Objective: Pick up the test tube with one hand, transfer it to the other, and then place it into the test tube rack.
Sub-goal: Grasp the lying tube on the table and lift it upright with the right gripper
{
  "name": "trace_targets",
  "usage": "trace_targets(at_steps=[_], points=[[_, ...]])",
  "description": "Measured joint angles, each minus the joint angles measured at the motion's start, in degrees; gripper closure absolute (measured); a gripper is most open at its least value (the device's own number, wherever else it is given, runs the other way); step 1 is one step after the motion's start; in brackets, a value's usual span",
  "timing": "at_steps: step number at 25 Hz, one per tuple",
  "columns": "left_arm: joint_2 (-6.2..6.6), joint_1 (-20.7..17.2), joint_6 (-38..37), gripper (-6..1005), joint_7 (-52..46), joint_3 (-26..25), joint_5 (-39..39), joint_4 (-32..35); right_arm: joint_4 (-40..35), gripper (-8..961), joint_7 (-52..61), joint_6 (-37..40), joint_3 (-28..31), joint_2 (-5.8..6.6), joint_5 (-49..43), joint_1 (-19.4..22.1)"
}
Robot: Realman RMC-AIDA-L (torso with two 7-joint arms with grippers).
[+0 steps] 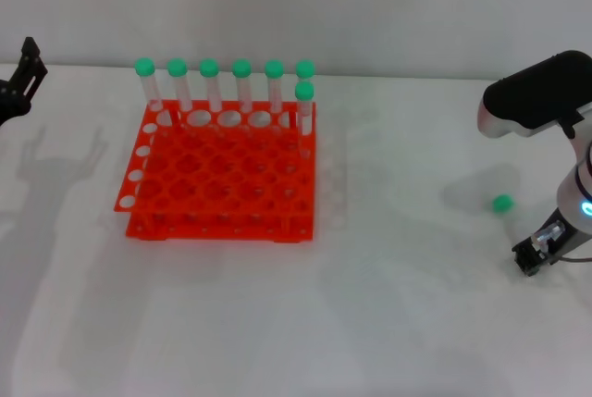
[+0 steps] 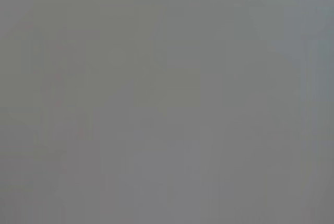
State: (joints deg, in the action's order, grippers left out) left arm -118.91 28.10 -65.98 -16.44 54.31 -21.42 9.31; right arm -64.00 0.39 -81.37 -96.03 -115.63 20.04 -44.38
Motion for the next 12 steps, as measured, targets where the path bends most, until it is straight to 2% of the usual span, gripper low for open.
trace_targets(at_steps=[12], points=[[0.00,-0.2,-0.3,138,0.0,-0.1,0.1,0.1,-1.0,767,-0.9,0.2,0.7,0.03,0.2,0.7]])
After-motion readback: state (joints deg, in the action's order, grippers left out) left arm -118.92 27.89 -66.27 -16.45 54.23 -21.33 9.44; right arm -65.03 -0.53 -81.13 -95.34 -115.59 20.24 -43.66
